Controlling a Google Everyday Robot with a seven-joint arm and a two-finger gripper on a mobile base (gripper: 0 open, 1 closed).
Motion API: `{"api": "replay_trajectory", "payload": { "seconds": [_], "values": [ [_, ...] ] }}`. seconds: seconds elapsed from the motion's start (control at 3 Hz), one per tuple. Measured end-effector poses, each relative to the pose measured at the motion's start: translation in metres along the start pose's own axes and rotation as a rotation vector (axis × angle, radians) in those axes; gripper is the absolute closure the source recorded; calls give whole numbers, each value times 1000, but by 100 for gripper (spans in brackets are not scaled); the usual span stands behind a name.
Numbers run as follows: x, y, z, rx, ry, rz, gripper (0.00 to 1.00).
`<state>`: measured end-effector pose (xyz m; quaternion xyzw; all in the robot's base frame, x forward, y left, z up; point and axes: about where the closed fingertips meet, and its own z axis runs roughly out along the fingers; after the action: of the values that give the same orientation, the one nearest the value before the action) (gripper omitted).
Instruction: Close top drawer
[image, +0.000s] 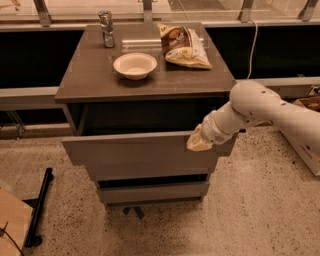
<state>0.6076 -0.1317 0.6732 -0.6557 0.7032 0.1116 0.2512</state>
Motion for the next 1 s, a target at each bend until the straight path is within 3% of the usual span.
{"api": "replay_trajectory", "payload": {
  "seconds": [0.33,0.67,1.0],
  "values": [
    [-4,-30,6,26,-8,-12,100],
    [-3,-40,8,33,-7,-11,100],
    [0,-65,7,50,-8,-3,83]
  ]
}}
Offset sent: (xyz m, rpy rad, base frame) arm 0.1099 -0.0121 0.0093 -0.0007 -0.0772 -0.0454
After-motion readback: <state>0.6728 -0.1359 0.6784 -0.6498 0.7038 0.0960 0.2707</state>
